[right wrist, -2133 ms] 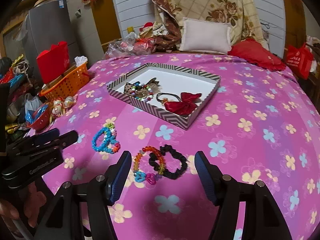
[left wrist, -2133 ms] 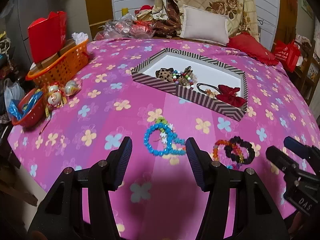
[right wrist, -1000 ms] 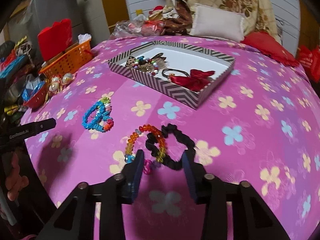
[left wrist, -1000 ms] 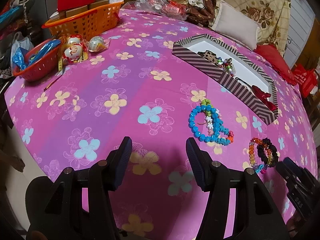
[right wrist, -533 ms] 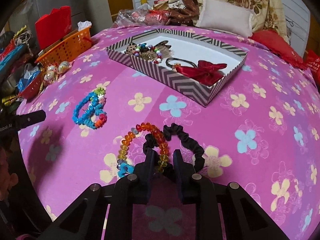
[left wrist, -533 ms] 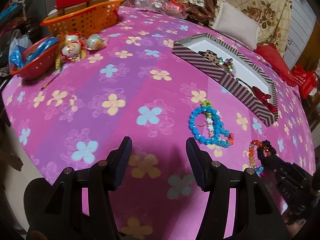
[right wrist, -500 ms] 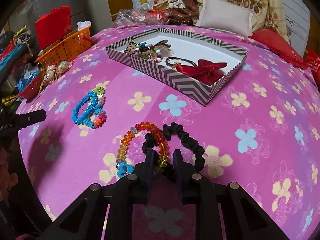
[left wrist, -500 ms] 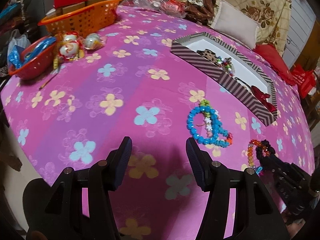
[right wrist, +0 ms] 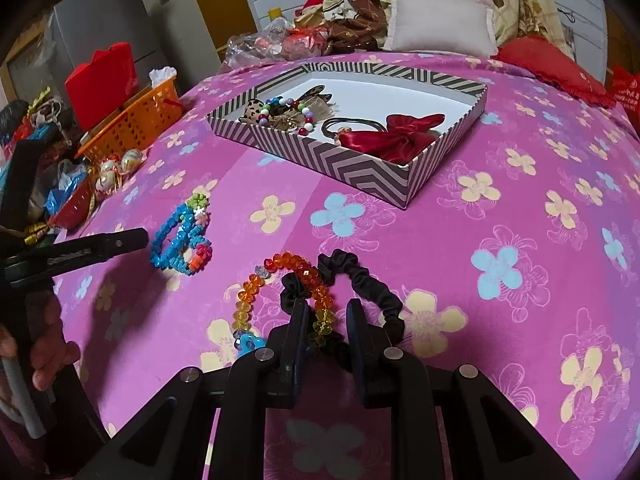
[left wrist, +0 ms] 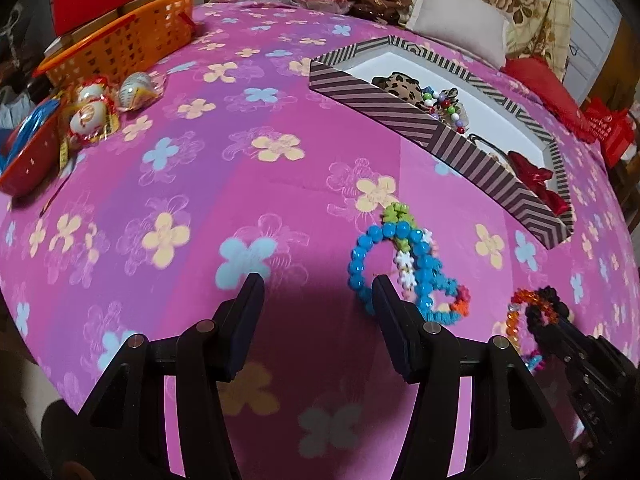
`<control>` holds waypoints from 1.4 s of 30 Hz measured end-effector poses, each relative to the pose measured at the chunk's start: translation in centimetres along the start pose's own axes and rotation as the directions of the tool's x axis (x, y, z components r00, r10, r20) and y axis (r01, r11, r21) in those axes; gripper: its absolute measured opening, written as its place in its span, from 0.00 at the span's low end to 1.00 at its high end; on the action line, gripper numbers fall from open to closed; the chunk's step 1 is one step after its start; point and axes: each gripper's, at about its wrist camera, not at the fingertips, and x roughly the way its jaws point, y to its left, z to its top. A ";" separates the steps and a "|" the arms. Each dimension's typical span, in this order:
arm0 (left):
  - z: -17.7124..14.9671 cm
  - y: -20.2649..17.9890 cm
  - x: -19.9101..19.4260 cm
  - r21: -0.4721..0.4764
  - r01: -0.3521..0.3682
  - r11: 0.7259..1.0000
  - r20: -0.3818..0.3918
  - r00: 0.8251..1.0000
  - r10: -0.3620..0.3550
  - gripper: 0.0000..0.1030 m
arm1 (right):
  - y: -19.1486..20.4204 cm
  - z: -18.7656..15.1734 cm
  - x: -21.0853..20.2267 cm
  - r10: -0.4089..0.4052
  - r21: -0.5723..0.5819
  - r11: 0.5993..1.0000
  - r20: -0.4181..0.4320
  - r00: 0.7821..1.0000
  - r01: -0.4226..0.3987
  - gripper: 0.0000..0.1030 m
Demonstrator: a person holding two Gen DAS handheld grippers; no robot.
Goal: Organize jewelry
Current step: 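Grasp the orange bead bracelet with the right tool while the left tool grasps the blue beaded bracelet, then lift and carry both bracelets over the white tray with both tools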
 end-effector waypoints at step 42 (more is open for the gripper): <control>2.2 -0.6 -8.0 0.055 0.139 0.989 0.099 0.985 -0.143 0.07 | 4.3 2.8 -8.4 0.129 -0.058 0.991 0.164 0.978 -0.121 0.09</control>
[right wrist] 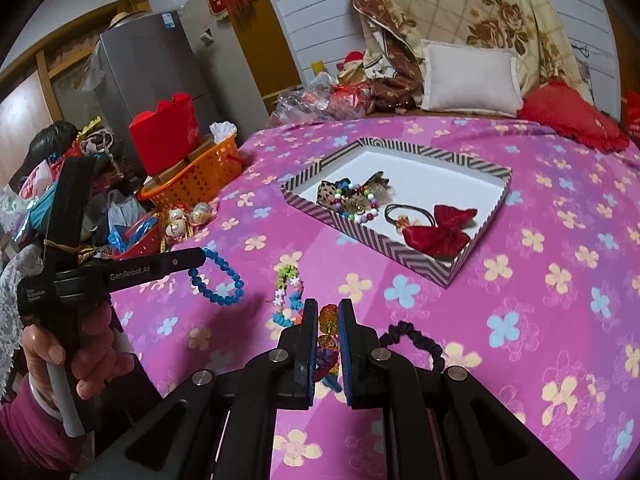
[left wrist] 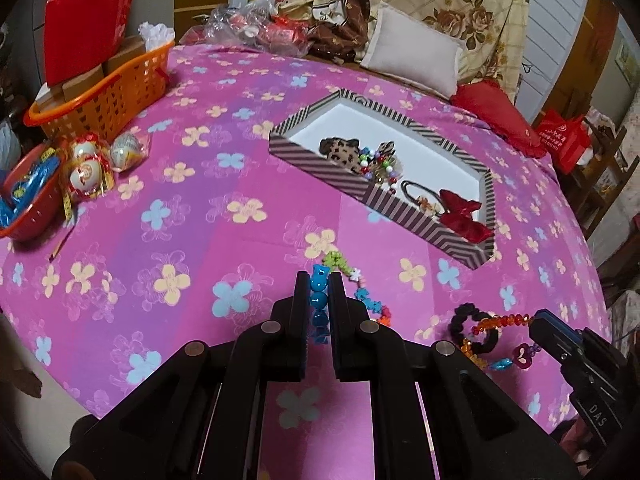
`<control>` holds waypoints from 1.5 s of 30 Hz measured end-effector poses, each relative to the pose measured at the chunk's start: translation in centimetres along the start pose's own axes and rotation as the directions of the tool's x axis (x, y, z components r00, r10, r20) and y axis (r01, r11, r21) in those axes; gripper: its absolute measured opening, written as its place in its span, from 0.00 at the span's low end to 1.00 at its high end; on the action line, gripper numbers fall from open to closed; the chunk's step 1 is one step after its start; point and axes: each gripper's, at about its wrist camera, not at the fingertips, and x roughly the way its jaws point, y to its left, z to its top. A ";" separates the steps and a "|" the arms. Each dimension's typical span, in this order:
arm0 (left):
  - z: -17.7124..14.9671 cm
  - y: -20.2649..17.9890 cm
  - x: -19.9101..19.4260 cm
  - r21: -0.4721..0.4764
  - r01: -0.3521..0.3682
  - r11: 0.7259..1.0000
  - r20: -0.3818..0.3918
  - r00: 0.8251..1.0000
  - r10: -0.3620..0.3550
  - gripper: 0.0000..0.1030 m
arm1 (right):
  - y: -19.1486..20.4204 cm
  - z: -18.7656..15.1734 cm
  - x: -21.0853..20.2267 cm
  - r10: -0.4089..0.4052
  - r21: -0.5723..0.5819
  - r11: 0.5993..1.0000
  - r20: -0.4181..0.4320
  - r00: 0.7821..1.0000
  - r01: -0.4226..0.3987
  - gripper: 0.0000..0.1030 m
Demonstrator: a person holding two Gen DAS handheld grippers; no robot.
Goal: Organize jewelry
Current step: 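Lift and carry both bracelets over the white tray with both tools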
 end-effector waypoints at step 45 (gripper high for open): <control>2.8 -4.4 3.1 0.117 -0.092 0.989 0.008 0.996 0.092 0.07 | -2.6 3.6 3.1 -0.053 -0.021 0.998 -0.046 0.998 0.052 0.09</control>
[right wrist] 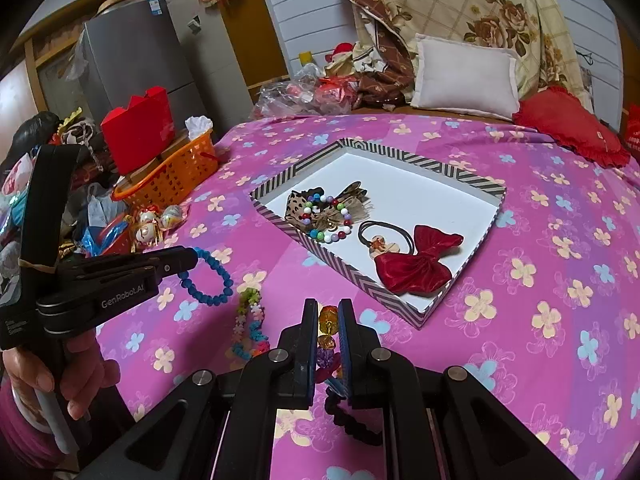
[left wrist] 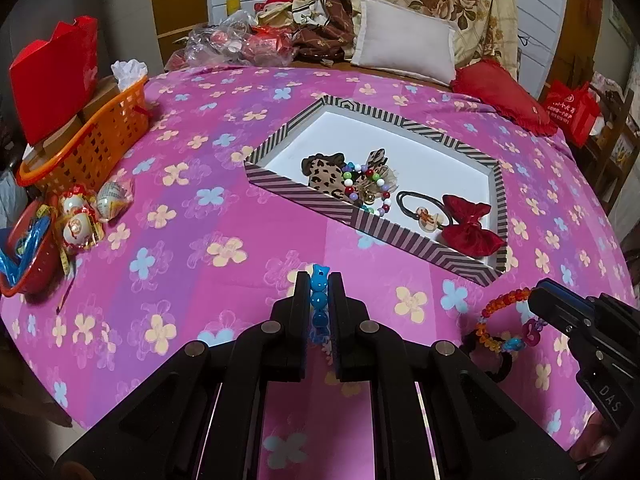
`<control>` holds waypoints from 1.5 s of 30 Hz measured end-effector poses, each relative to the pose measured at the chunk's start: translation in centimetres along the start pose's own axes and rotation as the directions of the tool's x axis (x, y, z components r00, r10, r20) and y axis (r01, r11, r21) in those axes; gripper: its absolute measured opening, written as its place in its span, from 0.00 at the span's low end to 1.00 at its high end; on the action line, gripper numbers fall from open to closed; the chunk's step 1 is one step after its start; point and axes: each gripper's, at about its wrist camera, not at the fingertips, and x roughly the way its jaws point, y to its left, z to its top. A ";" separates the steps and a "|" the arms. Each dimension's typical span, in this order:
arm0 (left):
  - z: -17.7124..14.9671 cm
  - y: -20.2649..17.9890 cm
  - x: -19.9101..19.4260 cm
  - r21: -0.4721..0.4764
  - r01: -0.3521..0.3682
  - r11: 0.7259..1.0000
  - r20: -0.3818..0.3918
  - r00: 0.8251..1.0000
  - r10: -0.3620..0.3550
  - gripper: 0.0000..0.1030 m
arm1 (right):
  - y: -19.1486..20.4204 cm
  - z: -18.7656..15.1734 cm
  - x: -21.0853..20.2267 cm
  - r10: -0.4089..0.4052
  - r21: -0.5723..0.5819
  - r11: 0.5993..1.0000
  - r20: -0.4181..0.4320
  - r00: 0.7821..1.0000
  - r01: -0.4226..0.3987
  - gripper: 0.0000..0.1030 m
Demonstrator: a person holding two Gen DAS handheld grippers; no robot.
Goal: Organize jewelry
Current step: 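Lift and carry both bracelets over the white tray with both tools, then lower both bracelets into the tray and open both tools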
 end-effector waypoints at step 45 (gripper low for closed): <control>8.9 -4.7 6.5 0.071 -0.004 0.997 -0.010 1.000 0.004 0.07 | -5.8 7.8 5.8 -0.053 0.045 0.998 0.001 0.999 0.053 0.09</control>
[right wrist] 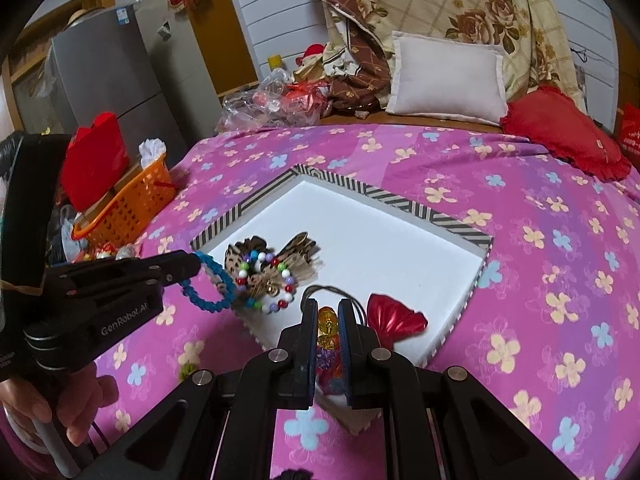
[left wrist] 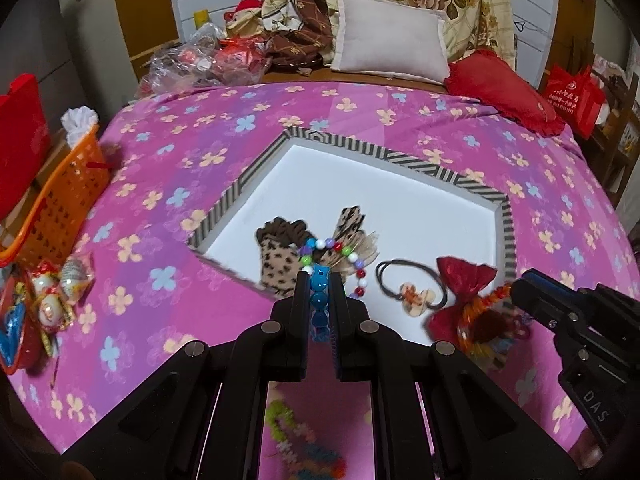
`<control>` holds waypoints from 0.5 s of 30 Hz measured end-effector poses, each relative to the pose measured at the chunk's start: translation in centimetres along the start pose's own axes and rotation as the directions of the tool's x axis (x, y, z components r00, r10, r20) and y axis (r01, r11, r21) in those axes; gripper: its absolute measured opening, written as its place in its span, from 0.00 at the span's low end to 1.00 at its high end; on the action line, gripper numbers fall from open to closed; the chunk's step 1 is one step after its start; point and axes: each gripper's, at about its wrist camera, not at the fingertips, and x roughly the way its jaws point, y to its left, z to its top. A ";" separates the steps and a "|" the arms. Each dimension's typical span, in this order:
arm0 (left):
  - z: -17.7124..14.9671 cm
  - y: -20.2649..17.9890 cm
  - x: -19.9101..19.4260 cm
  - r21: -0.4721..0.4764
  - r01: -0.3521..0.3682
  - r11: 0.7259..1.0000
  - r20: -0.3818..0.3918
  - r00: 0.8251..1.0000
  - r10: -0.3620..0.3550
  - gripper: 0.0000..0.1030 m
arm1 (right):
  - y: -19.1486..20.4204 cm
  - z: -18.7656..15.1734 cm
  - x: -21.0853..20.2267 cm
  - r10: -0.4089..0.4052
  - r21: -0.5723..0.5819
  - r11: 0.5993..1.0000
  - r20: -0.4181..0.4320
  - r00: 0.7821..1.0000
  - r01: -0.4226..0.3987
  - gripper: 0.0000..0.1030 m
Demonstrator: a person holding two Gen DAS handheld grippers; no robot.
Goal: Organize jewelry
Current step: 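Lower both bracelets into the tray and open both tools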
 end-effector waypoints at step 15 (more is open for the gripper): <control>1.8 -1.0 4.5 -0.045 0.080 0.996 -0.069 0.994 -0.083 0.07 | -0.6 0.7 5.4 0.067 0.068 0.996 -0.053 0.996 -0.063 0.09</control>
